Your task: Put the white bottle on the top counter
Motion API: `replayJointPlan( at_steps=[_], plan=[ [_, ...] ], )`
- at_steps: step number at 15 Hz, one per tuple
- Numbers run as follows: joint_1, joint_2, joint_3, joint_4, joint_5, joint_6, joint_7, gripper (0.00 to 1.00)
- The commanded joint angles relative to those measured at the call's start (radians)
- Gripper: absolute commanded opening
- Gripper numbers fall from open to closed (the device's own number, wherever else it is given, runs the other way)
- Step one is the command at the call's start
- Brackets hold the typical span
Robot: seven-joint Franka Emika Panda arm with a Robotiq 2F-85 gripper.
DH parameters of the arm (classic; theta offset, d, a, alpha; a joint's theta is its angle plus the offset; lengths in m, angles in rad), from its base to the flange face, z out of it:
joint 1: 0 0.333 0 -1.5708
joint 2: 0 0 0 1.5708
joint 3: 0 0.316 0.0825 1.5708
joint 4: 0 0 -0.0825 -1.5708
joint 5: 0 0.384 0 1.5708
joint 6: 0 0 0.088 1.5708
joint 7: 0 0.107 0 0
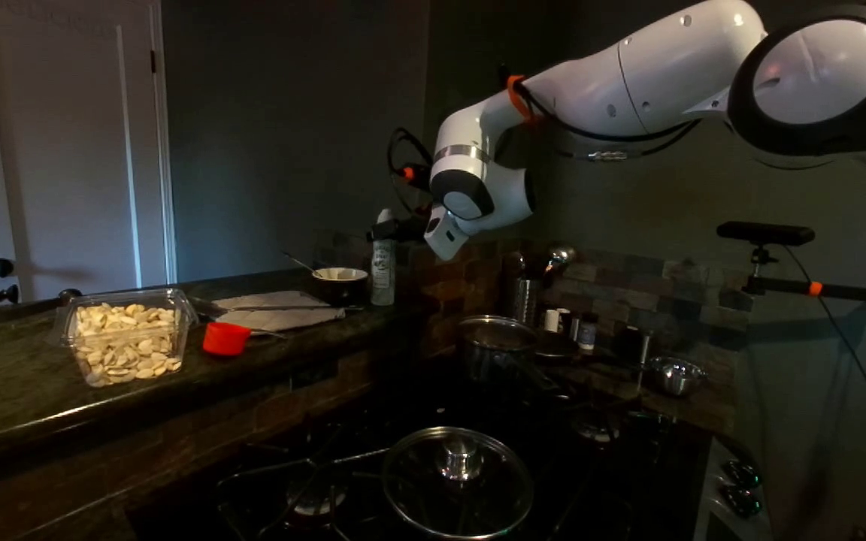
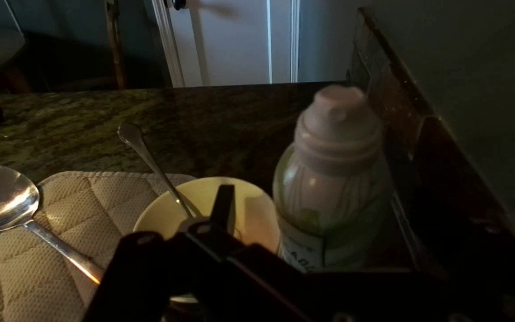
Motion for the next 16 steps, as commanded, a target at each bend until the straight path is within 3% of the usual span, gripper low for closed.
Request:
replayJointPlan(
  at_steps=[1,3,6,9,12,15,16],
  plan=[
    [0.017,-0.046,0.010,-0.042,-0.043,0.123,0.022,1.00],
    [0.017,-0.091,0.032,-0.094,-0.058,0.183,0.021,1.00],
    [-0.019,-0.218,0.115,-0.258,-0.071,0.148,0.036,1.00],
    [-0.104,-0.277,0.285,-0.404,-0.139,0.165,0.058,1.00],
    [-0.149,-0.362,0.363,-0.571,-0.183,0.094,0.034,1.00],
    [-0.158,-0.513,0.347,-0.734,-0.293,-0.073,0.051,1.00],
    [-0.034,-0.369,0.250,-0.584,-0.212,0.030,0.013,1.00]
  ],
)
